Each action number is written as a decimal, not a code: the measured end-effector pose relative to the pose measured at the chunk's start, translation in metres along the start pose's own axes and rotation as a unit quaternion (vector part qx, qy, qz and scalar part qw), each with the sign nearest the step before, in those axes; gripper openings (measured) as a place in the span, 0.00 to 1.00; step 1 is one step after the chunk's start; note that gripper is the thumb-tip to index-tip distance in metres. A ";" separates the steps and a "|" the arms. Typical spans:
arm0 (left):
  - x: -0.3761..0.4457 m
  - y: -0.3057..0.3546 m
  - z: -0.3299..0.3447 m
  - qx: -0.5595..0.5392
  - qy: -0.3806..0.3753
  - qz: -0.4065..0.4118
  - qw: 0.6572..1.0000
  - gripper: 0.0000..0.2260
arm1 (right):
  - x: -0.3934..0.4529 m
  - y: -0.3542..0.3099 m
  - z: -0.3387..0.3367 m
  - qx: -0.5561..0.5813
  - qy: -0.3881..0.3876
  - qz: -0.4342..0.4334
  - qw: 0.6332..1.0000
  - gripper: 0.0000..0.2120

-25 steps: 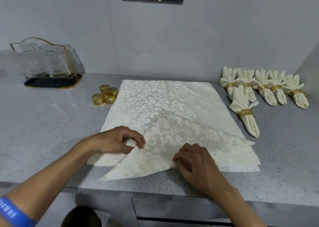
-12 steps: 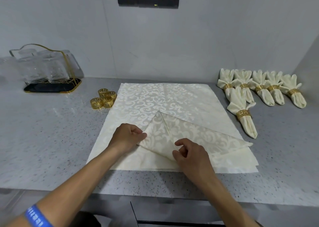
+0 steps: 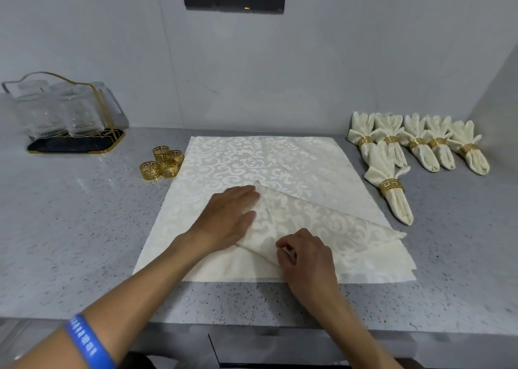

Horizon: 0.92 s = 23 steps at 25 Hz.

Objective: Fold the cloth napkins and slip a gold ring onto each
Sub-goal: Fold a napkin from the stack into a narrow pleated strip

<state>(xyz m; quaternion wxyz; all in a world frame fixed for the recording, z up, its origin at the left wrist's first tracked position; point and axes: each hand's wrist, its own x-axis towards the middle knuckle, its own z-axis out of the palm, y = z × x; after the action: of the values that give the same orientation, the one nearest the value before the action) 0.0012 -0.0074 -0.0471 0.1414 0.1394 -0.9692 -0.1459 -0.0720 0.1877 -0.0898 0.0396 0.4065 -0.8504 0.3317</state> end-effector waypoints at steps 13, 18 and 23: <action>-0.045 0.058 0.024 0.049 0.076 0.095 0.991 0.13 | 0.004 -0.002 -0.020 0.038 -0.028 -0.012 0.999 0.13; -0.055 0.081 0.046 0.089 0.058 0.112 0.988 0.14 | 0.054 0.047 -0.095 -0.118 -0.034 0.015 0.992 0.13; -0.050 0.088 0.051 0.101 0.052 0.098 0.989 0.13 | 0.077 0.090 -0.129 -0.229 -0.260 0.128 0.929 0.15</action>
<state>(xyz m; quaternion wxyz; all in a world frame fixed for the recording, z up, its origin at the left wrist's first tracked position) 0.0108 0.1015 -0.0769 0.1905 0.0651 -0.9792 -0.0249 -0.2144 0.2542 -0.0113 -0.1332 0.3463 -0.9285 0.0128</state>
